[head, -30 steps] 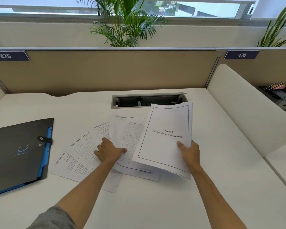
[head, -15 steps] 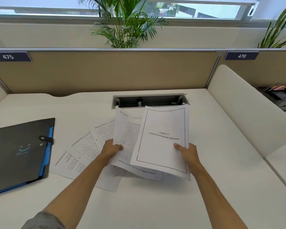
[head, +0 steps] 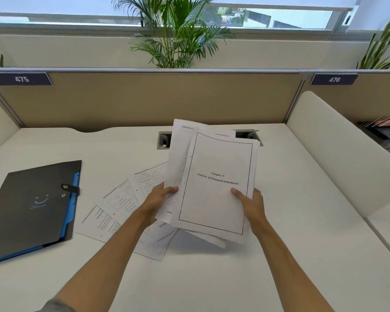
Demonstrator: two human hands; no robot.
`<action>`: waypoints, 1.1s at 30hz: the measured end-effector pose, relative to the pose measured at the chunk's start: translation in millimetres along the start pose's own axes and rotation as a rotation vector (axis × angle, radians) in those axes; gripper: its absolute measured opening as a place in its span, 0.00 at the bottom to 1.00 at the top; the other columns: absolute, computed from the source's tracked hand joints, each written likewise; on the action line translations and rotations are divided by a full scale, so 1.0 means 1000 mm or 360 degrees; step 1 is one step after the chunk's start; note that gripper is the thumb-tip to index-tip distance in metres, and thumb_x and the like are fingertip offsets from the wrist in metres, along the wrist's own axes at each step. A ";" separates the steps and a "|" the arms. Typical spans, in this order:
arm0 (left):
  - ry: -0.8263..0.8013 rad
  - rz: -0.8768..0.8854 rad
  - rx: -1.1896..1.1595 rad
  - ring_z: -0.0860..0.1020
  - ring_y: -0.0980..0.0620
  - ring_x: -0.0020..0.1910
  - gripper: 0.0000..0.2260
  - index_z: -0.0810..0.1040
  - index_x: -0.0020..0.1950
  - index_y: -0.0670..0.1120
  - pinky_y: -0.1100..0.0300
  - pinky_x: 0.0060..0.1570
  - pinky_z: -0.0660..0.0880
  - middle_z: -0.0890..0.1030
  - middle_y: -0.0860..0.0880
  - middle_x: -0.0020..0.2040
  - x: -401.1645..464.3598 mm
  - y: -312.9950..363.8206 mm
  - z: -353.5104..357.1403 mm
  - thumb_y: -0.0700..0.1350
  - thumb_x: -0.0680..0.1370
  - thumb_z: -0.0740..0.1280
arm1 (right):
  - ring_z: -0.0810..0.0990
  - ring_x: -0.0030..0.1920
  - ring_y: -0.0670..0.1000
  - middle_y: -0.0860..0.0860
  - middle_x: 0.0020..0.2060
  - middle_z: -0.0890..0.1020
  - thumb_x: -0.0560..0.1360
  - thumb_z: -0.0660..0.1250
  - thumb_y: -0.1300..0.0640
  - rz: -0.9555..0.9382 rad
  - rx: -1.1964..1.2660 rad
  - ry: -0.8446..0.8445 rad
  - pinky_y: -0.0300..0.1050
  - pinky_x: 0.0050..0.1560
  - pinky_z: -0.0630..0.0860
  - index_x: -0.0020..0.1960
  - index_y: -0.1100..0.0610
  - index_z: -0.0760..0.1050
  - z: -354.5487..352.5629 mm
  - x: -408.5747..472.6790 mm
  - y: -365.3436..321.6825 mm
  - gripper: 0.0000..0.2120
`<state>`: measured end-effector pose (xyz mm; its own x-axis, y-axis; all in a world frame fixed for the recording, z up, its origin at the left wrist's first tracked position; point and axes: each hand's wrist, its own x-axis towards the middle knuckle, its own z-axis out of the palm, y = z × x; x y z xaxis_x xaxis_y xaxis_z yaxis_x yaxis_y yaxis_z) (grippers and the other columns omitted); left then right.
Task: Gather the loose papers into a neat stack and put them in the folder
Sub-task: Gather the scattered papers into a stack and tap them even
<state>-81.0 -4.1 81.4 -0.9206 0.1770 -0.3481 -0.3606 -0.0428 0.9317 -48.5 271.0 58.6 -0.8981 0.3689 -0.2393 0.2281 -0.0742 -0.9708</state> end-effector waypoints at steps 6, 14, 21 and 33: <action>-0.0063 0.0027 0.0082 0.82 0.38 0.53 0.14 0.76 0.64 0.46 0.47 0.47 0.81 0.84 0.42 0.55 -0.007 0.011 0.004 0.44 0.79 0.65 | 0.84 0.54 0.56 0.54 0.56 0.84 0.71 0.75 0.60 0.0050 0.0314 -0.0136 0.57 0.56 0.81 0.64 0.58 0.73 0.004 -0.003 -0.009 0.23; 0.0004 0.0013 0.0106 0.85 0.52 0.44 0.10 0.80 0.58 0.51 0.62 0.35 0.79 0.86 0.51 0.48 -0.016 0.010 0.001 0.49 0.81 0.61 | 0.86 0.50 0.57 0.57 0.51 0.86 0.72 0.74 0.64 0.0138 0.0431 -0.0333 0.52 0.48 0.84 0.57 0.61 0.80 0.004 -0.007 -0.017 0.14; 0.0189 -0.0013 -0.0014 0.85 0.52 0.43 0.14 0.83 0.48 0.53 0.61 0.36 0.79 0.87 0.53 0.45 -0.016 0.004 0.001 0.56 0.80 0.59 | 0.87 0.45 0.53 0.53 0.46 0.88 0.71 0.75 0.63 0.0023 0.0359 -0.0253 0.44 0.40 0.83 0.51 0.59 0.82 0.008 -0.009 -0.017 0.09; 0.1144 -0.0347 0.1005 0.69 0.39 0.66 0.31 0.69 0.68 0.42 0.42 0.63 0.66 0.71 0.39 0.67 -0.009 -0.036 -0.035 0.59 0.72 0.70 | 0.87 0.44 0.53 0.53 0.45 0.88 0.71 0.76 0.62 0.0002 0.0330 -0.0225 0.48 0.44 0.84 0.49 0.57 0.83 0.002 -0.007 -0.018 0.08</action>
<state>-65.0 -38.8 47.2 -0.7909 -0.5311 -0.3040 -0.5796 0.4908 0.6505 -47.1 268.3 78.2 -0.9448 0.2366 -0.2266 0.1606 -0.2685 -0.9498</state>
